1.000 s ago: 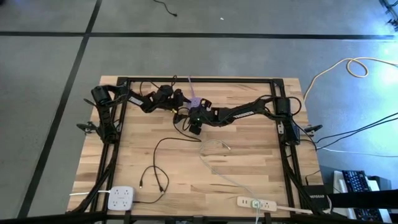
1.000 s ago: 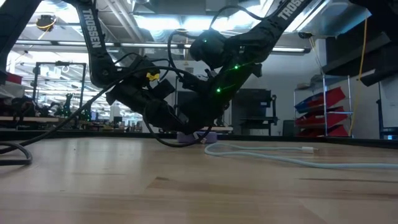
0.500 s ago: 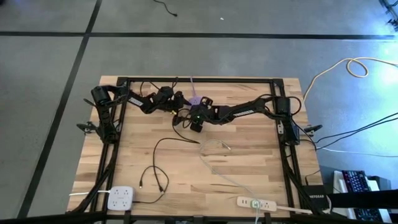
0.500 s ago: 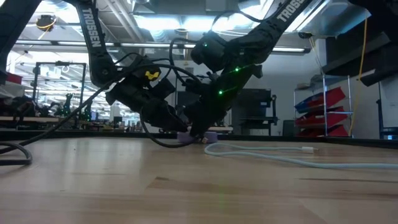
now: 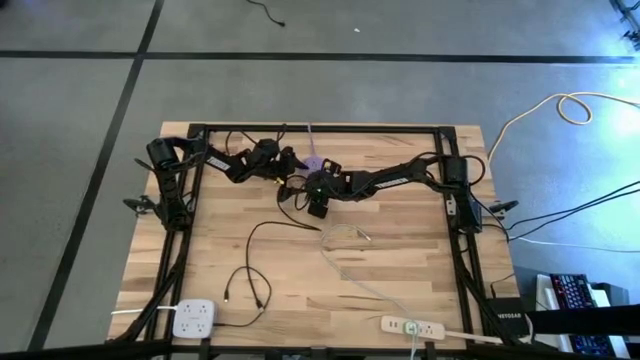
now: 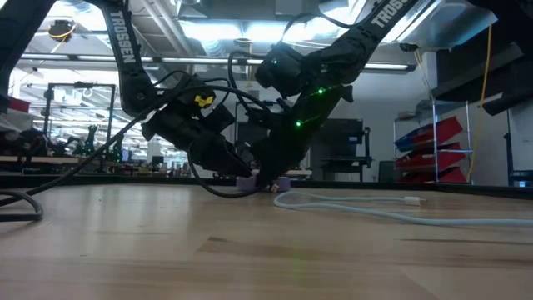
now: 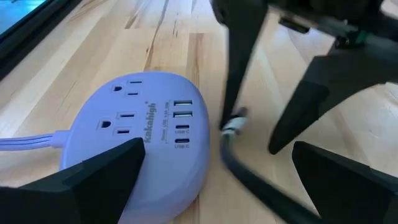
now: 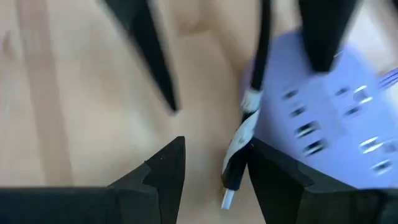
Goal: Insert USB
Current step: Insert the black usb cable into the purple outlet extension
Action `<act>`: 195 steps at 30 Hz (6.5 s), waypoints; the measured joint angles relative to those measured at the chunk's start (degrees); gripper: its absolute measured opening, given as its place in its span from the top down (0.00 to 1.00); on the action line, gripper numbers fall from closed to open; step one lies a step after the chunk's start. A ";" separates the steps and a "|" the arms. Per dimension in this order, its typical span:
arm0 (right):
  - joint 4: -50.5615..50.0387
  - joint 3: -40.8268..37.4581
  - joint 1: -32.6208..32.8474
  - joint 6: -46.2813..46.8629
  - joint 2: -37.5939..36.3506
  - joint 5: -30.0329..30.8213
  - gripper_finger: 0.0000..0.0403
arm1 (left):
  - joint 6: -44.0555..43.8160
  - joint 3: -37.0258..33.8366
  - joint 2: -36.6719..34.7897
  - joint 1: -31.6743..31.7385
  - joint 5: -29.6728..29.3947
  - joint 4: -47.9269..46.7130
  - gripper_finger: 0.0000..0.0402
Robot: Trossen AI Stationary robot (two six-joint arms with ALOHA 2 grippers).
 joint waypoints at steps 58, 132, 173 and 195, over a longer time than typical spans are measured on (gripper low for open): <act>-19.53 13.42 -3.40 5.49 -0.12 -11.08 0.84 | -0.41 0.02 -0.02 0.04 0.30 -0.31 0.00; -38.49 30.75 -4.79 11.65 10.98 -12.08 0.75 | -0.24 0.00 0.00 0.06 0.53 -0.73 0.00; -38.89 30.77 -4.92 12.42 11.81 -10.91 0.98 | -1.07 0.00 0.00 0.06 0.48 -0.76 0.00; -46.16 29.95 2.49 26.38 4.71 4.37 1.00 | -2.94 -1.41 -6.75 1.13 9.53 -6.49 0.00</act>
